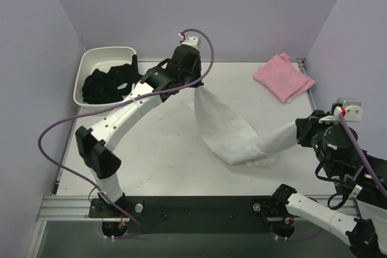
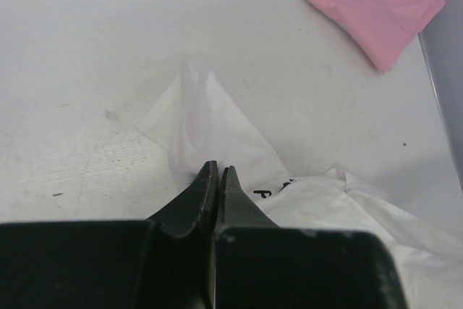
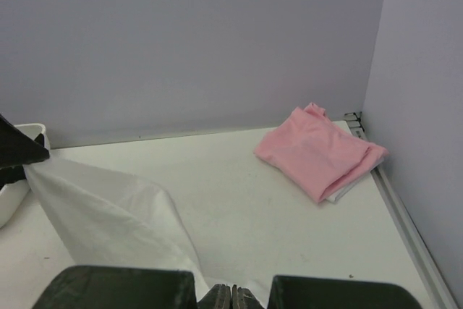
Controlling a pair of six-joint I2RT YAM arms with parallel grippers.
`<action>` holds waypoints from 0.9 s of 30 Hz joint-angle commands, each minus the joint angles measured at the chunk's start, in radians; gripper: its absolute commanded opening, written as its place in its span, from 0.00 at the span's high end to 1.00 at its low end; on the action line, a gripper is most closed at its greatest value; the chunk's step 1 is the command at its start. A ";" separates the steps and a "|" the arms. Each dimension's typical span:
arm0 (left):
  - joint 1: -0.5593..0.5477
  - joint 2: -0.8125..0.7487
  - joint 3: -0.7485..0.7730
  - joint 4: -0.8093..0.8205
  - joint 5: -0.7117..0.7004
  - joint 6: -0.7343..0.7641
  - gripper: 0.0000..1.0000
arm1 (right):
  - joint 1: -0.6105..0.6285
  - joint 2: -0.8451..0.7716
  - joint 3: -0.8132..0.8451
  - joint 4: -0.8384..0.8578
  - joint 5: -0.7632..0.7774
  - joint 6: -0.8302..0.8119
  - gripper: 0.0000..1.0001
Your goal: Fold and stack the t-shirts
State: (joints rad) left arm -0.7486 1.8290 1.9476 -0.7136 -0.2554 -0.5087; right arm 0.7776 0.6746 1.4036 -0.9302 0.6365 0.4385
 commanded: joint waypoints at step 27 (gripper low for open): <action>0.041 -0.901 0.031 -0.009 -0.193 0.131 1.00 | -0.006 0.243 0.900 0.166 -0.326 -0.330 1.00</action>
State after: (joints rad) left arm -0.7116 0.9211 1.9842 -0.7460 -0.4831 -0.4019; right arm 0.7776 0.8928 2.2978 -0.8734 0.3595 0.1505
